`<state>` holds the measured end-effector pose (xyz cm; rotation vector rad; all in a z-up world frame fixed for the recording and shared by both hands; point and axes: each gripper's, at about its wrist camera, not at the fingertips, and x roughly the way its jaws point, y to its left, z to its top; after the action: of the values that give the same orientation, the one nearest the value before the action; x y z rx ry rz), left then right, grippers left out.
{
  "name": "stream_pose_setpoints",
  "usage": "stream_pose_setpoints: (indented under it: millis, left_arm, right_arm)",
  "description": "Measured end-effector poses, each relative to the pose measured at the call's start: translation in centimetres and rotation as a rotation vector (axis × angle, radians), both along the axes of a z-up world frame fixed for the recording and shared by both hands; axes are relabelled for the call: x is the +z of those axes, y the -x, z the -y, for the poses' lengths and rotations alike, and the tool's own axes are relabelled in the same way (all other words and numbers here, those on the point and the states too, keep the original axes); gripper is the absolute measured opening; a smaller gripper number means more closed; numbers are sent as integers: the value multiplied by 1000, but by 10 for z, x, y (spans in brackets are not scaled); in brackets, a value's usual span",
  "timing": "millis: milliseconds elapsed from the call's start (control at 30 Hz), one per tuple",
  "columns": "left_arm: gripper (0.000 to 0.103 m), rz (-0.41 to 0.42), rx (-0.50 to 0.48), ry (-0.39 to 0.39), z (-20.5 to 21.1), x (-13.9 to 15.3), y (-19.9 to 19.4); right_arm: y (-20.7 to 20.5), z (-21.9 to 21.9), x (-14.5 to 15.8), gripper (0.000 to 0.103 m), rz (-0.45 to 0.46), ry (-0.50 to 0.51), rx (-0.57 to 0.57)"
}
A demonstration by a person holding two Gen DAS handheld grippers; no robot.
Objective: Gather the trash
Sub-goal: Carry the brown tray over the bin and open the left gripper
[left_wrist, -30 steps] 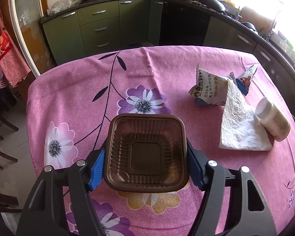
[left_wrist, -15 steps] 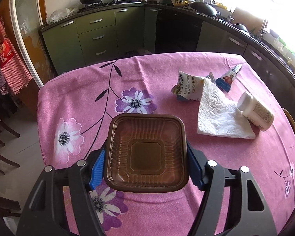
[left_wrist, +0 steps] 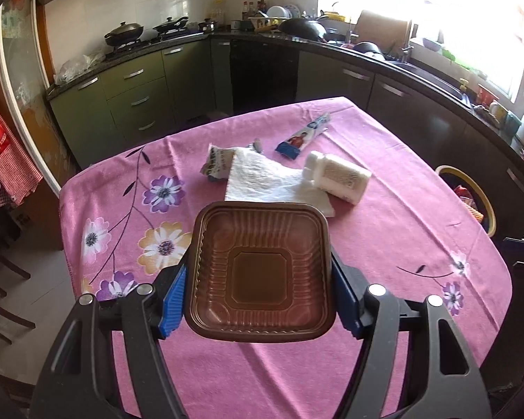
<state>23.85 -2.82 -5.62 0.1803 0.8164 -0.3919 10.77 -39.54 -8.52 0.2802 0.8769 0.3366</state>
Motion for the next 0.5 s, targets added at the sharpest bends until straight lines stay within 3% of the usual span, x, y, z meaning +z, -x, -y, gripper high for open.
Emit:
stream_pose_setpoints:
  millis: [267,500]
  left_arm:
    - [66,26,-200,-6,91,28,40]
    - [66,-16,-407,20,199,35,50]
  right_arm:
    - [41,42,-1,78,28,-52,-86]
    - [76,99,-10,78,43,-108,-211]
